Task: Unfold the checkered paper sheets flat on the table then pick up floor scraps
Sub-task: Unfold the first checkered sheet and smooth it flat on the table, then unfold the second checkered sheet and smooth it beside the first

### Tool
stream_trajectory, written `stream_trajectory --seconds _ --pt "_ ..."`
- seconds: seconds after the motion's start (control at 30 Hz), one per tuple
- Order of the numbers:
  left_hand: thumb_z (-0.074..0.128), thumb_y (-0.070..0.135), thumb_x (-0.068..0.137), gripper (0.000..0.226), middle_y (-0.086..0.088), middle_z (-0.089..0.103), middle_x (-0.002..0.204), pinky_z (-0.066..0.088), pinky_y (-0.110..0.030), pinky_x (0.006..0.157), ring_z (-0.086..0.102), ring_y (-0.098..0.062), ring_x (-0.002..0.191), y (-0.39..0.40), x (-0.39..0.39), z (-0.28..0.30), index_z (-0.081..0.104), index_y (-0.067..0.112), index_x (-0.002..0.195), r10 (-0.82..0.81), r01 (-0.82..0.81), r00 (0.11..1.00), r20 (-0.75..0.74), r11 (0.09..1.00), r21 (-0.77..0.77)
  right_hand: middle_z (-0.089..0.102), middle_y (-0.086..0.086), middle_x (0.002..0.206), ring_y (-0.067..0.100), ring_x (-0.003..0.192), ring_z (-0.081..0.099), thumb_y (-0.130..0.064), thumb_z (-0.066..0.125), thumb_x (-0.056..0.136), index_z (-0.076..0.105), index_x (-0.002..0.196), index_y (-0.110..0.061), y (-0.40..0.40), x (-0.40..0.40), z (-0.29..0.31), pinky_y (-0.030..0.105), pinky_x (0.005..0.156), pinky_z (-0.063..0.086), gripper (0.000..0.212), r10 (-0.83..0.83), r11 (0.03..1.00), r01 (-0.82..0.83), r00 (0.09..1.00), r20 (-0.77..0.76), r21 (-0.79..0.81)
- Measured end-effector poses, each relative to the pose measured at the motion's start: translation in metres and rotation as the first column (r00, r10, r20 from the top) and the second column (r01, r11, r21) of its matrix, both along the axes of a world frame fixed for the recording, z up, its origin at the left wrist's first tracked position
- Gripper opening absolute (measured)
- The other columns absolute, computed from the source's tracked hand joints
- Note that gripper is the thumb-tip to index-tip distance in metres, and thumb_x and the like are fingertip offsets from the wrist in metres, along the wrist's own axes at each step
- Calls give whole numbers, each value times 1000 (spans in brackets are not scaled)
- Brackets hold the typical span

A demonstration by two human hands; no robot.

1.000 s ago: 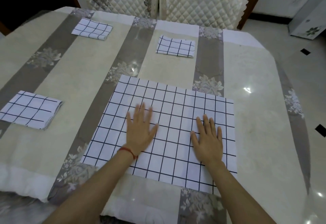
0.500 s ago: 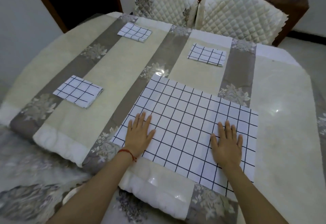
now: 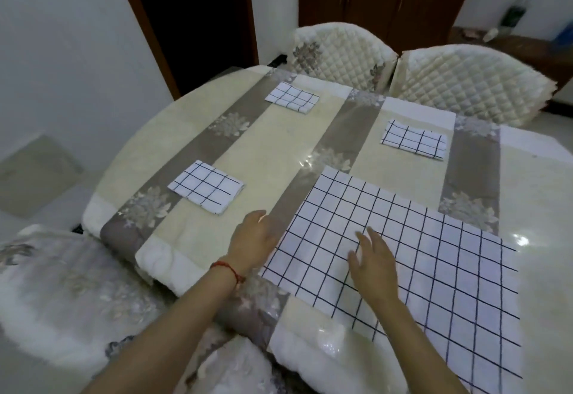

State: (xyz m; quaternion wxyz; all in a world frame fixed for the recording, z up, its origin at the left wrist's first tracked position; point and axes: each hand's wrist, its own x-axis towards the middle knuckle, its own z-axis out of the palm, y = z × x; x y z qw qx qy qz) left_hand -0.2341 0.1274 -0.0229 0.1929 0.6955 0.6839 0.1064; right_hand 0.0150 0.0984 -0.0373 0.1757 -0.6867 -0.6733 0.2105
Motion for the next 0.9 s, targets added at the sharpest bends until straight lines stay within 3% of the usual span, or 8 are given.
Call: stream_trajectory --seconds 0.07,0.13,0.23,0.37,0.57,0.67,0.77,0.9 --pt "50 31 91 44 -12 38 144 36 -38 104 35 -25 134 19 -37 2 48 13 130 -34 37 997 -69 999 40 30 10 151 24 139 27 -25 45 94 42 136 -13 11 -45 3 32 113 19 44 119 993 -119 992 -30 2" --pt "50 30 91 44 -11 40 144 34 -38 105 34 -24 134 38 -81 1 47 13 131 -35 41 995 -94 997 69 35 10 148 25 136 33 -25 45 94 44 134 -12 25 -89 -1 32 110 26 42 153 988 -154 987 -38 -11" --pt "52 25 90 42 -14 46 139 34 -37 105 37 -26 131 65 -151 -3 49 9 129 37 -32 997 -75 998 60 48 11 131 28 120 46 -23 45 93 50 124 -9 47 -155 -6 30 91 38 35 138 989 -140 990 -41 -48" --pt "53 23 88 44 -18 51 132 36 -40 103 46 -34 122 88 -226 -9 47 6 129 137 -137 988 -68 991 10 35 8 147 23 135 33 -27 42 95 41 136 -14 82 -237 -6 31 108 30 43 79 987 -90 992 -94 -129" --pt "50 26 90 44 -21 47 131 39 -47 101 44 -38 120 112 -258 -24 44 3 127 156 -154 988 -1 981 -120 29 6 152 22 138 27 -23 42 95 38 138 -15 129 -300 -8 31 108 28 44 4 990 -11 998 -55 -142" --pt "54 28 88 45 -19 53 128 36 -46 104 44 -35 120 118 -254 -29 48 6 127 205 -203 978 20 976 -81 28 7 152 23 139 26 -21 41 95 35 140 -14 149 -310 -13 33 109 28 46 -10 985 15 1000 28 -173" --pt "58 22 86 44 -20 56 124 38 -40 101 46 -35 117 123 -251 -33 51 3 125 266 -258 948 175 964 -66 40 8 143 27 130 35 -18 43 92 36 139 -15 161 -315 -17 35 100 35 47 -46 983 70 989 143 -169" --pt "59 6 82 25 -21 62 107 40 -29 80 56 -32 101 131 -257 -33 62 -3 105 398 -385 842 365 916 -111 48 12 129 28 120 42 -16 46 90 43 134 -13 161 -322 -23 35 93 38 44 -112 975 136 984 141 -173"
